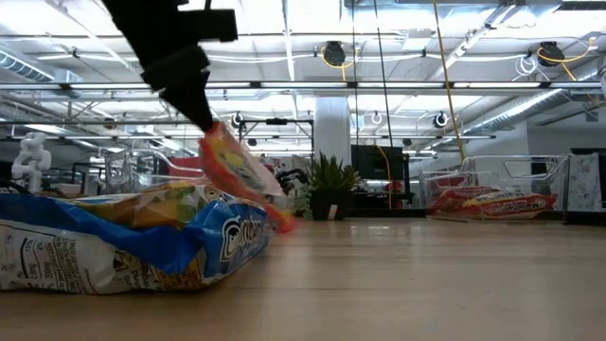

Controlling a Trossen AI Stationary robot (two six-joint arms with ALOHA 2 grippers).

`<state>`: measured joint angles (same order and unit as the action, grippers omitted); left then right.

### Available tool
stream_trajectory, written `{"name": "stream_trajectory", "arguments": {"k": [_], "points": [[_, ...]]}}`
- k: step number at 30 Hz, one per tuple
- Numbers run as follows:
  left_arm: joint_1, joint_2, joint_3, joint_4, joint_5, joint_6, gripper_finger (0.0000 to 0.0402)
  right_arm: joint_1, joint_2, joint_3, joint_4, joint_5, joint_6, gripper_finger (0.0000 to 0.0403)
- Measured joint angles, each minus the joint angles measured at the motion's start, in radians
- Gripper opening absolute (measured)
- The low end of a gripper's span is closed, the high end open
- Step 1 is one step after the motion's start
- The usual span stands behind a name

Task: Sort Maruchan noodles
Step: Put the orange noodle pack into the top left transparent bin

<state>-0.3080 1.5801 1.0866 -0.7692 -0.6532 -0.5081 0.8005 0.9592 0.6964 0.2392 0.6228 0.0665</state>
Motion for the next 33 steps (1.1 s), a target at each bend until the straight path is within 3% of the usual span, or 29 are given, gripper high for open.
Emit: {"name": "stream_trajectory", "arguments": {"k": [16,33], "points": [[0.151,-0.120,0.001,0.006,-0.114,0.253,0.0003,0.000,0.005,0.000,-0.011,0.000,0.098,0.0050],[0.257,-0.368,0.000,0.017,-0.143,0.278,0.0003,-0.002,0.018,0.000,-0.020,0.003,0.078,0.0050]]}}
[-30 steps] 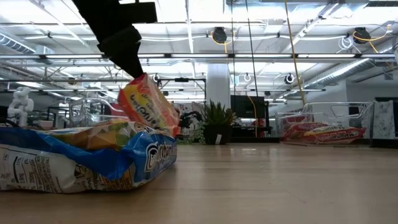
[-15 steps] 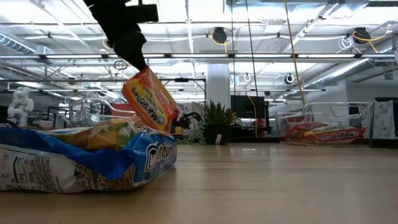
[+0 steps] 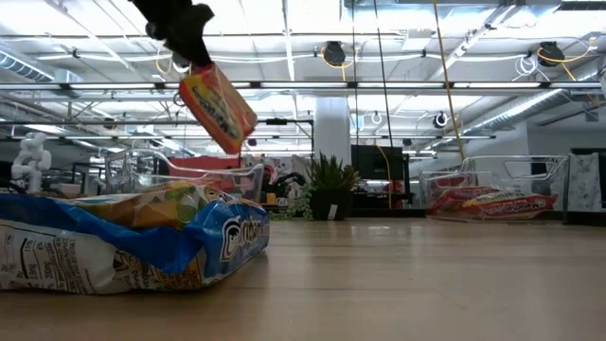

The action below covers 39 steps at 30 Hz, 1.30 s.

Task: Sort Maruchan noodles
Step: Put the orange noodle pack into the top left transparent bin

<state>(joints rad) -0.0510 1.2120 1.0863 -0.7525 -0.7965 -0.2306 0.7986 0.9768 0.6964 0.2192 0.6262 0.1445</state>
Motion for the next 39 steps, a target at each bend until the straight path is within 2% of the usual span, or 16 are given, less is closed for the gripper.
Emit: {"name": "stream_trajectory", "arguments": {"k": [10,16,29,33,39], "points": [[0.093,-0.155,0.000,0.000,-0.018,0.001,0.0003,0.000,0.000,0.000,0.000,0.000,-0.003,0.0050],[0.167,-0.177,0.000,0.001,-0.015,-0.007,0.0003,0.000,0.000,0.000,0.000,0.000,0.000,0.0050],[0.331,-0.089,0.000,0.002,0.021,-0.034,0.0003,0.000,0.000,0.000,0.000,0.000,0.001,0.0050],[0.360,-0.044,0.000,0.002,0.066,-0.034,0.0003,0.000,0.000,0.000,0.000,0.000,0.007,0.0050],[0.388,0.020,0.000,-0.003,0.072,-0.033,0.0003,0.000,0.000,0.000,0.000,0.000,0.009,0.0050]]}}
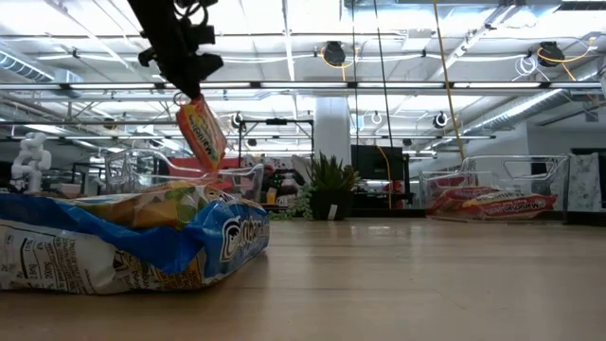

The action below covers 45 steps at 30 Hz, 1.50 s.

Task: Sort Maruchan noodles
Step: Put the orange noodle pack into the top left transparent bin, then put the right blue noodle pack into the bottom transparent bin

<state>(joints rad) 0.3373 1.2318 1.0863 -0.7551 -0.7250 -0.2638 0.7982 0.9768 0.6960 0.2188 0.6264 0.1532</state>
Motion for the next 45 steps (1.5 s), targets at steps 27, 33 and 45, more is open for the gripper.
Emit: {"name": "stream_trajectory", "arguments": {"k": [27,33,45], "points": [[-0.006,0.038,-0.185,-0.254,0.108,-0.325,0.0081,0.002,0.000,0.000,-0.044,-0.003,0.123,0.0050],[-0.072,0.038,-0.228,-0.307,0.120,-0.416,0.0103,-0.004,0.000,0.000,-0.044,-0.002,0.124,0.0050],[-0.245,0.025,-0.228,-0.551,0.119,-0.646,0.0105,-0.054,0.034,0.000,-0.005,-0.045,0.121,0.0050]]}}
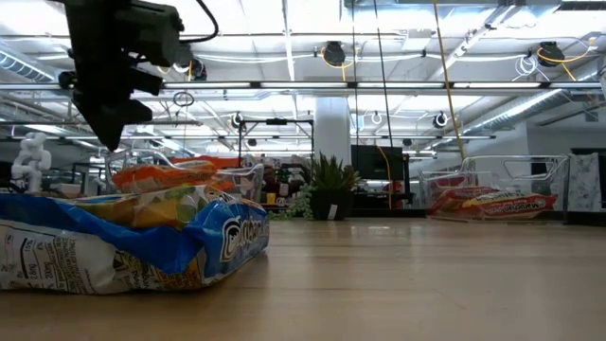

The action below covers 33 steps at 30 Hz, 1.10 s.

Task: Sort Maruchan noodles
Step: Put the right blue noodle pack into the bottom transparent bin

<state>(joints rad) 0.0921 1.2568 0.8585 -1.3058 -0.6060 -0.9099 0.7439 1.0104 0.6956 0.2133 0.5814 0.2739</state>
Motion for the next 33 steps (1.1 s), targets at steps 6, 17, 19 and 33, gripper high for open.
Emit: {"name": "stream_trajectory", "arguments": {"k": [6,17,19,33], "points": [[-0.129,-0.028,0.001,0.013,0.000,-0.064,0.0104,-0.046,0.044,0.000,0.007,-0.058,0.040,0.0050],[-0.423,-0.067,0.001,0.105,-0.101,-0.232,0.0104,-0.182,0.213,0.000,0.096,-0.227,0.106,0.0050],[-0.454,-0.068,0.001,0.115,-0.093,-0.229,0.0104,-0.200,0.253,0.001,0.152,-0.247,0.093,0.0050],[-0.503,-0.067,0.001,0.226,-0.076,-0.191,0.0104,-0.228,0.690,0.452,-0.133,-0.429,-0.017,0.0080]]}}
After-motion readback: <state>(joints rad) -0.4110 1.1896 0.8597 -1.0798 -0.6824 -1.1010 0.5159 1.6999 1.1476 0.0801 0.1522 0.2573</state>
